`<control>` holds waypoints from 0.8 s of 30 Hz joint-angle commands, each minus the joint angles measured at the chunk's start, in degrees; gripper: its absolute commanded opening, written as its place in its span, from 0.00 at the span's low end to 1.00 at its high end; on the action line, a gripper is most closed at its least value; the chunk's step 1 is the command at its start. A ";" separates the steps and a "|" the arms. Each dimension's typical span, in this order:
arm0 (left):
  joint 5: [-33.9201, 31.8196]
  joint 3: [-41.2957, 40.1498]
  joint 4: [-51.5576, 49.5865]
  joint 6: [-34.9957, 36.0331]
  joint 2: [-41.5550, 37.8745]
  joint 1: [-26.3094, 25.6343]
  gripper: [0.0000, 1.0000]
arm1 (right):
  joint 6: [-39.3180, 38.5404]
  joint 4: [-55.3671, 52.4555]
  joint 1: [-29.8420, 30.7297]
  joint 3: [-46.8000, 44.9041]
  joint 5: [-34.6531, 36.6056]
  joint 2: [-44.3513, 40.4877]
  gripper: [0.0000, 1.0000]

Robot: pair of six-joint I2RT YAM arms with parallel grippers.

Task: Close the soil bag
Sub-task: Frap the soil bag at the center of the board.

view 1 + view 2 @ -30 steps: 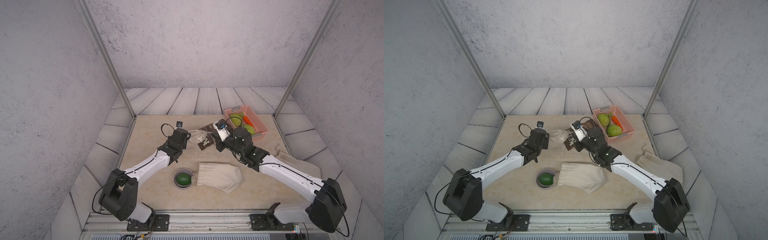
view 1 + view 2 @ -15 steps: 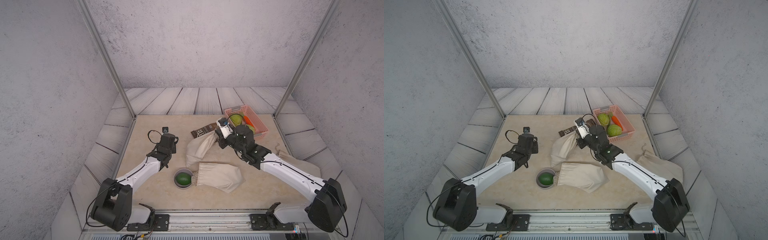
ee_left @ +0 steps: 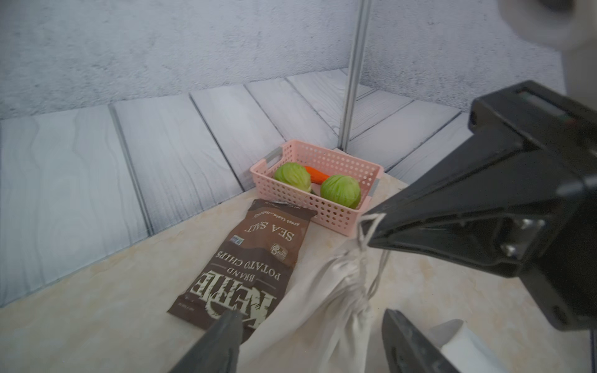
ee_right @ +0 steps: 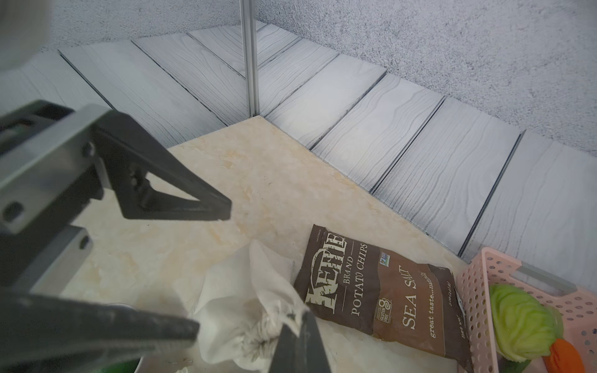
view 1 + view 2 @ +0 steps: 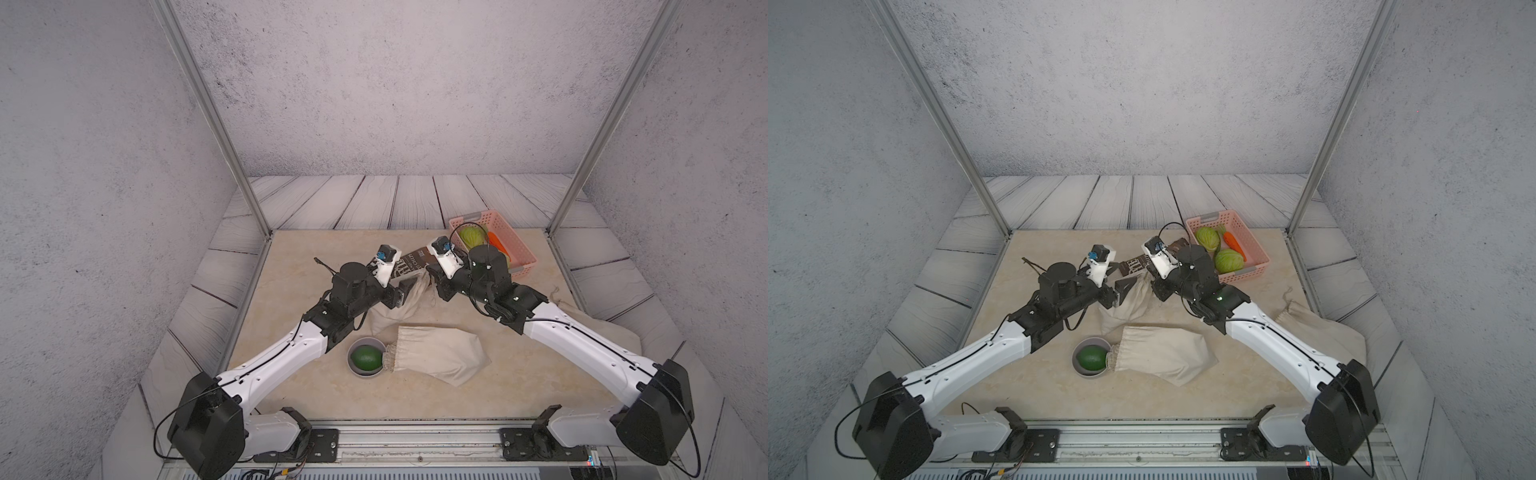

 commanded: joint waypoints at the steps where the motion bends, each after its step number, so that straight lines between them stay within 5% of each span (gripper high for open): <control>1: 2.72 3.06 0.53 4.90 3.10 -2.27 0.74 | -1.04 -4.05 -0.08 2.01 -1.27 -2.42 0.00; 10: -4.55 5.88 3.29 5.89 7.11 -2.85 0.60 | -1.69 -5.68 -0.09 1.58 -1.57 -4.40 0.00; 21: 2.41 9.83 2.52 9.03 11.03 -2.85 0.44 | -1.52 -5.58 -0.07 1.39 -2.15 -4.43 0.00; 24: -0.32 10.60 0.81 9.22 12.00 -2.85 0.21 | -1.17 -6.18 -0.06 1.56 0.22 -5.07 0.00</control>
